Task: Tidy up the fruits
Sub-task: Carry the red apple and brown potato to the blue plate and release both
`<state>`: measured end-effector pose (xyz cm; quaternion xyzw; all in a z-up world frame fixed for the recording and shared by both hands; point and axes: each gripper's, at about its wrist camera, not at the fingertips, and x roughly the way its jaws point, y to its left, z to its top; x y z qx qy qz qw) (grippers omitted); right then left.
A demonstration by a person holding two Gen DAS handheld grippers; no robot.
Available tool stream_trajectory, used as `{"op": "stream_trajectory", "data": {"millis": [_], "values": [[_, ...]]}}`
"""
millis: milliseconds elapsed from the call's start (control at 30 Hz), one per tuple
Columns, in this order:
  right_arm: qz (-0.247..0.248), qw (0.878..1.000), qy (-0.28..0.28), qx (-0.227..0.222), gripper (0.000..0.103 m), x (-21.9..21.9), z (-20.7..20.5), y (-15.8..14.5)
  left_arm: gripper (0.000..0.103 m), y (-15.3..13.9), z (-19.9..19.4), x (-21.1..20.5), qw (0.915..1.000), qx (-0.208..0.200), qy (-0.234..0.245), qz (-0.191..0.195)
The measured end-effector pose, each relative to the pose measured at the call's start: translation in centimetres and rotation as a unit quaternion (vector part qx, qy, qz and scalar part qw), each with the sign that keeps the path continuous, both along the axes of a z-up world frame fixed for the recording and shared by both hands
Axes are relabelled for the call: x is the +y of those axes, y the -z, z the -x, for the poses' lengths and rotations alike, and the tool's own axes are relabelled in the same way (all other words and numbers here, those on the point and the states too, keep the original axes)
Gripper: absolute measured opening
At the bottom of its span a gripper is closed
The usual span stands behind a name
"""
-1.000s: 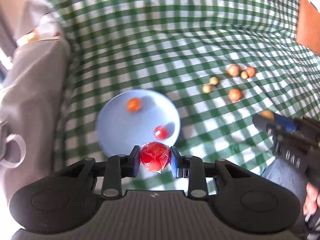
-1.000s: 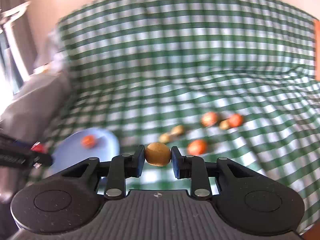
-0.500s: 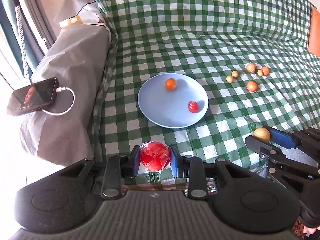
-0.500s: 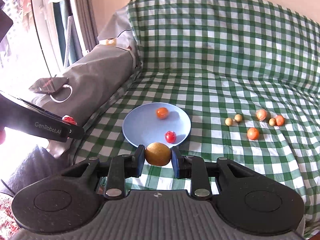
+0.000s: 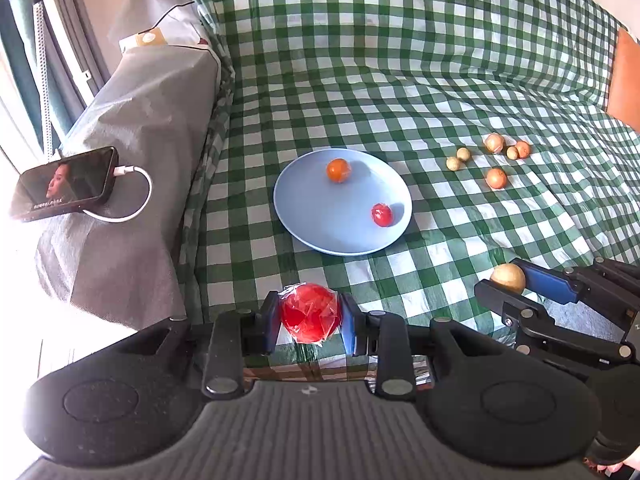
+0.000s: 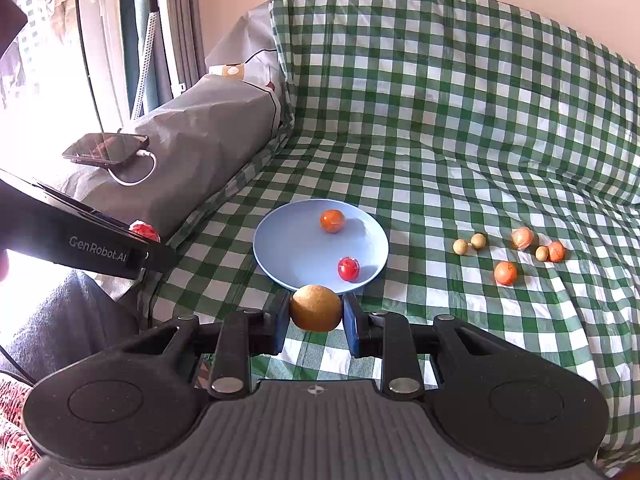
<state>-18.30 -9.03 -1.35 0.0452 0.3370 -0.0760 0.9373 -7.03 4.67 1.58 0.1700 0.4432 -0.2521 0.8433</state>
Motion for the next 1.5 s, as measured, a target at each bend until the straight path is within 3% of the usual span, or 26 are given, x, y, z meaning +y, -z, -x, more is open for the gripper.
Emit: {"op": "stream_trajectory", "data": {"millis": [367, 667, 900, 1167, 1467, 1500], "values": [[-0.006, 1.0, 0.001, 0.019, 0.029, -1.1, -1.3, 1.3, 0.034, 1.2, -1.8, -0.3, 0.9998, 0.014, -0.008, -0.008], [-0.003, 0.999, 0.015, 0.028, 0.029, -2.5, -4.5, 2.4, 0.034, 3.0, -6.0, -2.7, 0.9996, 0.018, -0.017, -0.015], [-0.004, 0.999, 0.002, 0.039, 0.029, -3.1, -9.4, 4.1, 0.034, 5.7, -10.8, -5.8, 0.9993, 0.018, -0.015, -0.028], [-0.011, 0.997, -0.004, 0.073, 0.029, -3.9, -15.6, 7.3, 0.034, 9.9, -16.3, -8.3, 0.9977, 0.05, -0.028, -0.038], [-0.004, 0.994, -0.012, 0.113, 0.029, -4.8, -20.4, 11.3, 0.034, 14.9, -19.7, -10.5, 0.9944, 0.054, -0.028, -0.086], [-0.001, 0.993, -0.013, 0.119, 0.03, -4.9, -20.8, 11.7, 0.038, 15.0, -19.8, -10.7, 0.9947, 0.048, -0.023, -0.088]]}}
